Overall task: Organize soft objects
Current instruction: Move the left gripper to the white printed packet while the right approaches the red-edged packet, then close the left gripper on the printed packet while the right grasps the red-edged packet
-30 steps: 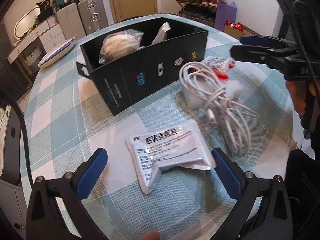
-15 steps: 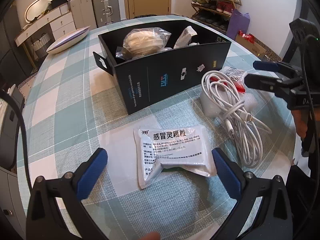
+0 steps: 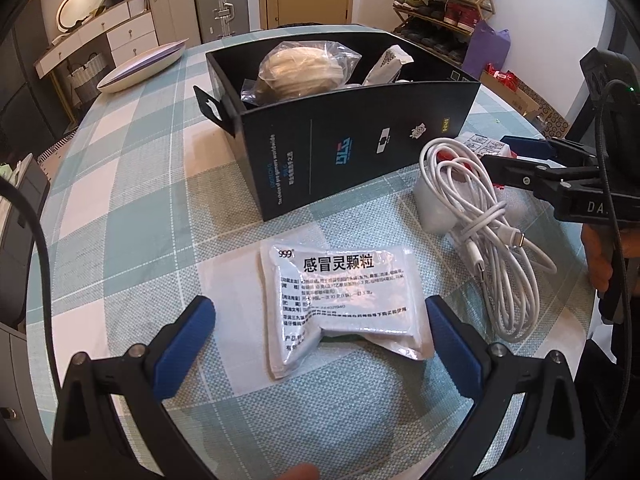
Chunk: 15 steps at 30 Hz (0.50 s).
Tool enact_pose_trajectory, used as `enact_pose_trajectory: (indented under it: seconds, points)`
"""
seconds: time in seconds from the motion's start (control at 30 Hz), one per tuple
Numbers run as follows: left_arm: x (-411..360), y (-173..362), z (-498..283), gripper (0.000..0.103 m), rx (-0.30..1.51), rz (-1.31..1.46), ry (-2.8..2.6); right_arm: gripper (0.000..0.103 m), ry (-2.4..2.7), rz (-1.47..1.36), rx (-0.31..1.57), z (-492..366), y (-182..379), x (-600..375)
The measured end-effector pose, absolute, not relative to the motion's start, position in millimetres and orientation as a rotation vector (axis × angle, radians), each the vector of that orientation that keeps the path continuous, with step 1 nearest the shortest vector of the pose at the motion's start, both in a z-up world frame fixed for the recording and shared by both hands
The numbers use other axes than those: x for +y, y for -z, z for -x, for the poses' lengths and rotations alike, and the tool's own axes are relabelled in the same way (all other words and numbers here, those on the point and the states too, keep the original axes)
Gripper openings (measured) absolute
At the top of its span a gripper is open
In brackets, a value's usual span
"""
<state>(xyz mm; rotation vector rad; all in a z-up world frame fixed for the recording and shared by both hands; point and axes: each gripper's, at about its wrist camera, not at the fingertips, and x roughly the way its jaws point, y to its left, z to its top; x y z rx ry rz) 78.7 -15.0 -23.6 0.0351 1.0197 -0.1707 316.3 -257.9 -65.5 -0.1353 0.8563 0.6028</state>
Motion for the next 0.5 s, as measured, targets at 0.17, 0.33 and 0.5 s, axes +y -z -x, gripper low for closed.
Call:
enact_pose_trajectory:
  seconds: [0.17, 0.33, 0.5]
  points:
    - [-15.0, 23.0, -79.0, 0.103, 1.018, -0.033, 0.173, 0.083, -0.620, 0.142, 0.847, -315.5, 65.5, -255.2]
    - [-15.2, 22.4, -79.4, 0.101, 1.019, -0.035, 0.184, 0.078, -0.634, 0.148, 0.846, -314.7, 66.2, -252.0]
    - [-16.7, 21.3, -77.7, 0.094, 1.015, -0.026, 0.206, 0.071, -0.650, 0.146, 0.847, -314.2, 65.9, -250.7]
